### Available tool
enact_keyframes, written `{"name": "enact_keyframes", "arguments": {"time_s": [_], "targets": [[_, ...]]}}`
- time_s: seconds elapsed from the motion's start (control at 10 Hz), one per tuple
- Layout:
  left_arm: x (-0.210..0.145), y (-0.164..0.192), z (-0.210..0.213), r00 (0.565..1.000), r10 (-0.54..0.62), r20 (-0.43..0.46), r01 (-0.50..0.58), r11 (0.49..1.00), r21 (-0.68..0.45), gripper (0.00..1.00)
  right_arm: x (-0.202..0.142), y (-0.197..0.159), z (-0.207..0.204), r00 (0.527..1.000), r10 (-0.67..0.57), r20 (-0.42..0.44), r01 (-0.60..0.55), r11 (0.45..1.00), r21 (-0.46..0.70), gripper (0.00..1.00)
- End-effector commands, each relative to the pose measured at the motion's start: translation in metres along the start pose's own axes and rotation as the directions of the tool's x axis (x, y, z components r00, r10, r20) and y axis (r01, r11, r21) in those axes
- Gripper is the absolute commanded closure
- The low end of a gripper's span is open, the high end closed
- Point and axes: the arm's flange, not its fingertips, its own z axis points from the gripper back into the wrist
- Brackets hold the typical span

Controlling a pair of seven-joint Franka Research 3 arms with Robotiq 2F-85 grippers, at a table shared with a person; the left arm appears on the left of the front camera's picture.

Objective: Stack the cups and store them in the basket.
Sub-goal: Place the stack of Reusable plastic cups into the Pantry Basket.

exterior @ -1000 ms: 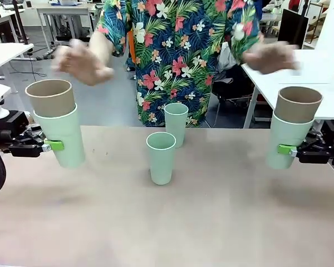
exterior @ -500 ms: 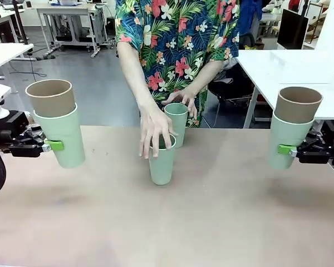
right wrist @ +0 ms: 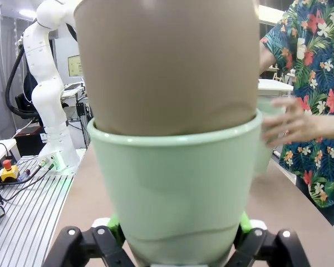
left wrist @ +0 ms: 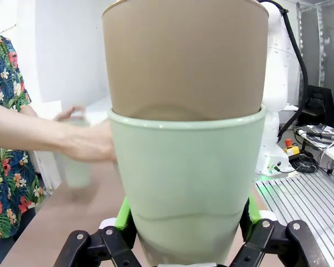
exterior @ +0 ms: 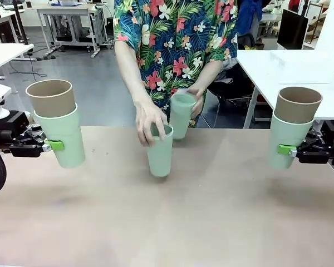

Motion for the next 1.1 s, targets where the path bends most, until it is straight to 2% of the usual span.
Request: {"name": "enact_keyframes", "arguments": {"time_s": [0.0,1.0], "targets": [[0.0021,-0.0005,-0.0012,1.000,-0.006,0.004,0.006,1.000,-0.003,0.13,0.0025,0.0003,0.0006,1.000,0.007,0.005,-0.007,1.000,-0.003,0.15],[0.0021,-0.0005,-0.0012,1.000,-0.006,0.004,0.006,1.000,-0.003,0.13,0.0025,0.0003,0.0006,1.000,0.007,0.005,-0.007,1.000,-0.003,0.15]]}}
